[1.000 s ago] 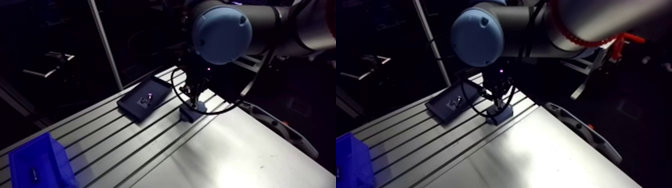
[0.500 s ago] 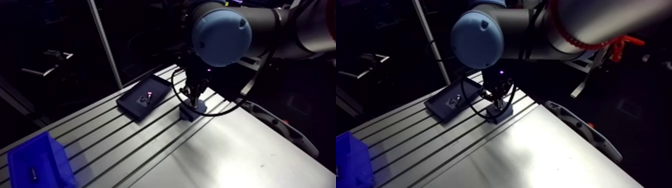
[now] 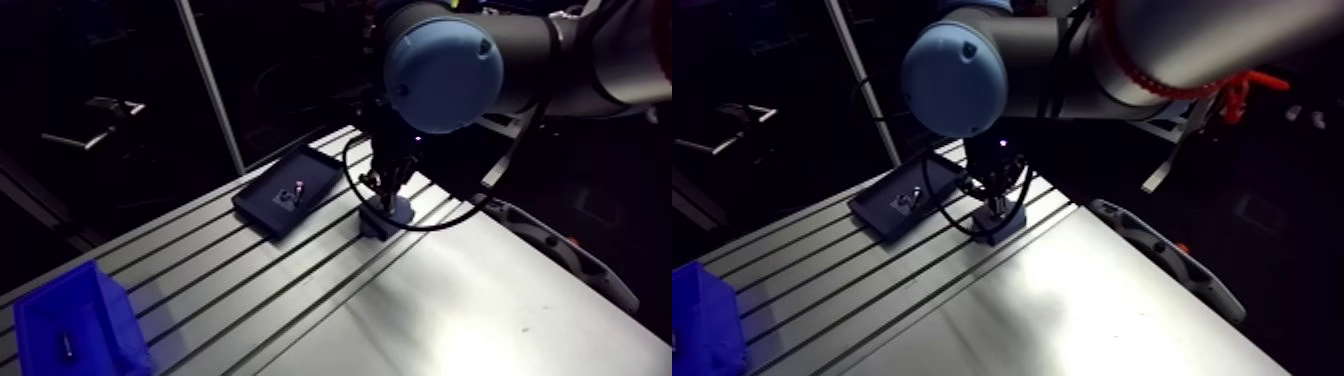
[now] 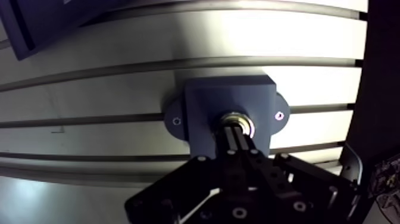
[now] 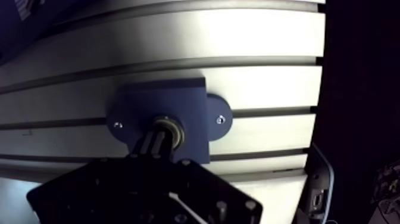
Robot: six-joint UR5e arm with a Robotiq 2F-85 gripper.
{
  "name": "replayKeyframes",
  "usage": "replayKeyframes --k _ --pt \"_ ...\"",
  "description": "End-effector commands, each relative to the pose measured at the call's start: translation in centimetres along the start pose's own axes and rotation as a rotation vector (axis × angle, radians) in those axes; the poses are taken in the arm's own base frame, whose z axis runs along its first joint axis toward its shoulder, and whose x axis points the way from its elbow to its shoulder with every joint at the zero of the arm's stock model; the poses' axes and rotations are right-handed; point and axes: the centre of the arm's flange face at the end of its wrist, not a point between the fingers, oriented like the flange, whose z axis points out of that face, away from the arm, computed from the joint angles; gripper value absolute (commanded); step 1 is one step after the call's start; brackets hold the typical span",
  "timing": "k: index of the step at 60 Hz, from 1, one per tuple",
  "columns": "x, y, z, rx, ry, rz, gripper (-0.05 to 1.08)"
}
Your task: Pick up the bearing and press it into the housing until flush.
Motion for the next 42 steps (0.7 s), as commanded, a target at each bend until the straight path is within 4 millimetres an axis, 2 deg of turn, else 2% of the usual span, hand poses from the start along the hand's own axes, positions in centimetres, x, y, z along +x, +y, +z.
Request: replayKeyframes --k 1,42 --pt "0.06 0.02 0.03 0.0 0.0 -0.001 1.01" --pt "0.06 0.08 0.41 0.005 -0.004 0.001 1.01"
